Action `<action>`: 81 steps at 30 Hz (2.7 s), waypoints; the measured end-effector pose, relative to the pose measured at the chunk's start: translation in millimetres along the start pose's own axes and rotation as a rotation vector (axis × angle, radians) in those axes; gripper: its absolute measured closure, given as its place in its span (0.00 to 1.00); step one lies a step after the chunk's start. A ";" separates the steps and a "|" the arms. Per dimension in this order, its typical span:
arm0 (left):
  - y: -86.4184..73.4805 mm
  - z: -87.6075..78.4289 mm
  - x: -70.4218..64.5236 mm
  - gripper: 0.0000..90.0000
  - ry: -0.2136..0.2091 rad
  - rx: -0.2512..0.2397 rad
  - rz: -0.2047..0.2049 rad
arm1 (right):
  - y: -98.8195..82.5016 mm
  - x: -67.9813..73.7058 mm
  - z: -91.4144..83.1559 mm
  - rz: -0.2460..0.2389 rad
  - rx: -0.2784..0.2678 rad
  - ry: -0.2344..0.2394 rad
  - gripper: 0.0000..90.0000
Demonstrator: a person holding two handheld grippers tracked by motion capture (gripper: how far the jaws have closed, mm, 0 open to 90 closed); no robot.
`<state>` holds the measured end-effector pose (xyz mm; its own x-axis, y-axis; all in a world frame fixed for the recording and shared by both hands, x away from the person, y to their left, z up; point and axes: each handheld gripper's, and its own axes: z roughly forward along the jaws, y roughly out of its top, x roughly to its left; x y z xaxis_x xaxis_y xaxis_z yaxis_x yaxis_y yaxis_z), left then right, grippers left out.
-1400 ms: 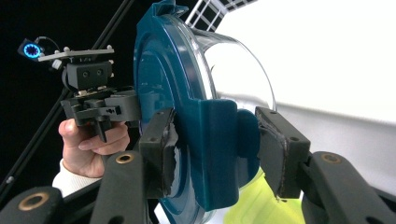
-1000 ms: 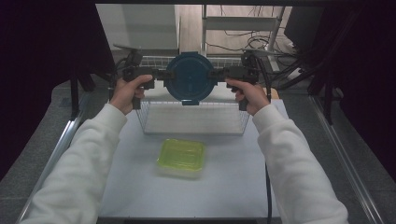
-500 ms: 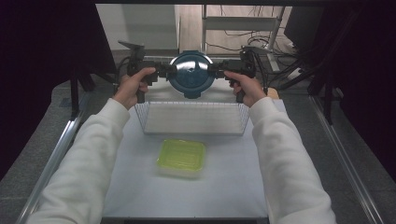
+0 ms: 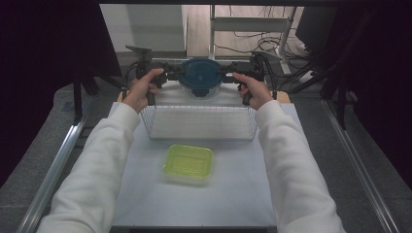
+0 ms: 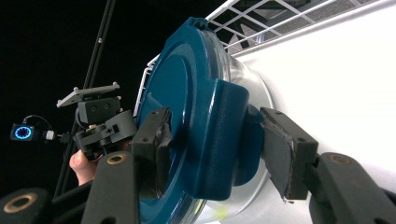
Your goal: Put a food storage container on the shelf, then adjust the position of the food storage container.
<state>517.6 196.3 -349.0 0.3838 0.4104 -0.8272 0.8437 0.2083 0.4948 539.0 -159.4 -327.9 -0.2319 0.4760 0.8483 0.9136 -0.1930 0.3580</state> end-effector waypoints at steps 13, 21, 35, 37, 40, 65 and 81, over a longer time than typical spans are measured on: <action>-4.7 -11.8 -20.8 0.38 0.131 -0.119 0.151 | -12.6 19.1 -6.0 -0.193 -0.154 -0.155 0.33; -34.0 -38.2 -55.1 0.32 0.232 -0.114 0.371 | -32.4 31.1 -31.3 -0.441 -0.156 -0.164 0.31; -150.3 -57.5 -69.8 0.31 0.298 -0.059 0.548 | -131.1 30.2 -75.8 -0.726 -0.126 -0.210 0.31; -169.8 -55.9 -65.6 0.31 0.304 -0.028 0.563 | -140.6 28.3 -77.6 -0.750 -0.121 -0.211 0.31; -194.1 -54.8 -58.7 0.31 0.290 0.013 0.559 | -165.3 21.9 -82.1 -0.784 -0.087 -0.195 0.31; -278.5 -64.1 -16.1 0.32 0.403 0.114 0.571 | -262.5 -59.9 -93.0 -0.788 0.059 -0.232 0.32; -277.5 -61.5 -5.9 0.39 0.408 0.145 0.557 | -261.8 -72.1 -97.0 -0.772 0.056 -0.240 0.32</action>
<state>258.1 190.7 -465.1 0.6258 0.7276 -0.2809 0.6150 -0.2388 0.7515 284.1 -226.4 -444.9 -0.7316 0.6299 0.2606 0.5421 0.3058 0.7827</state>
